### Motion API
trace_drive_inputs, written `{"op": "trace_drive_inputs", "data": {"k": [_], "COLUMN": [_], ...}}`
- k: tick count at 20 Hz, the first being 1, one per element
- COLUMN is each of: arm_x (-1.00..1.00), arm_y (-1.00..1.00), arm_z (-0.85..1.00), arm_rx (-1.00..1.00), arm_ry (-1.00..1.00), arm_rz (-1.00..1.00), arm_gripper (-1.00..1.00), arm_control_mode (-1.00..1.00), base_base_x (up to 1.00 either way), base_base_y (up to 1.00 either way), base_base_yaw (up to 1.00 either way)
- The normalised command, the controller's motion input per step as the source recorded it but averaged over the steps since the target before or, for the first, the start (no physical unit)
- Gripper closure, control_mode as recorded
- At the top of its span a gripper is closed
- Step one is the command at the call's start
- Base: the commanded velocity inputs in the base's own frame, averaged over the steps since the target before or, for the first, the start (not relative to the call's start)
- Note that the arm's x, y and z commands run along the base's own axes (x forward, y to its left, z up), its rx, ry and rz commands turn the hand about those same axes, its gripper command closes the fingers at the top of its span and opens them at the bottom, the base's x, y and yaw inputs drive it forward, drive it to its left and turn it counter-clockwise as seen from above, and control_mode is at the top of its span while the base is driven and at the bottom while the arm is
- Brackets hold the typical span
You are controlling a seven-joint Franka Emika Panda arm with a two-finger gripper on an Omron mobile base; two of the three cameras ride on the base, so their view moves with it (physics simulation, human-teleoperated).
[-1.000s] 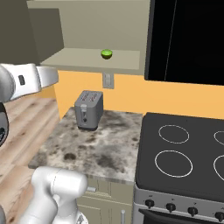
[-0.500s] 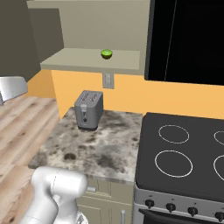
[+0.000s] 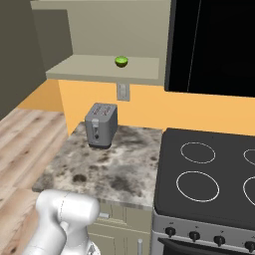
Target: Pick the kiwi from the counter and place it in the cabinet. Then close the cabinet.
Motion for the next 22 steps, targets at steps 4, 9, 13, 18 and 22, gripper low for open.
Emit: {"op": "trace_drive_inputs", "data": {"k": [4,9,13,18,22], "arm_x": [-0.46,-0.41,-0.36,-0.31,-0.09], "arm_y": [0.39,0.42,0.44,0.39,0.42], "arm_z": [0.0,0.0,0.0,0.0,0.0], "arm_rx": [-0.08,-0.07,-0.08,-0.08,-0.09], "arm_ry": [-0.02,-0.01,-0.03,-0.03,0.0], "arm_rz": [0.0,0.0,0.0,0.0,0.0], "arm_gripper": [-1.0,-1.0,-1.0,-1.0,-1.0], "arm_control_mode": [-1.0,-1.0,-1.0,-1.0,-1.0], "base_base_x": [0.0,0.0,0.0,0.0,0.0], "base_base_y": [0.0,0.0,0.0,0.0,0.0], "base_base_yaw": [0.0,0.0,0.0,0.0,0.0]}}
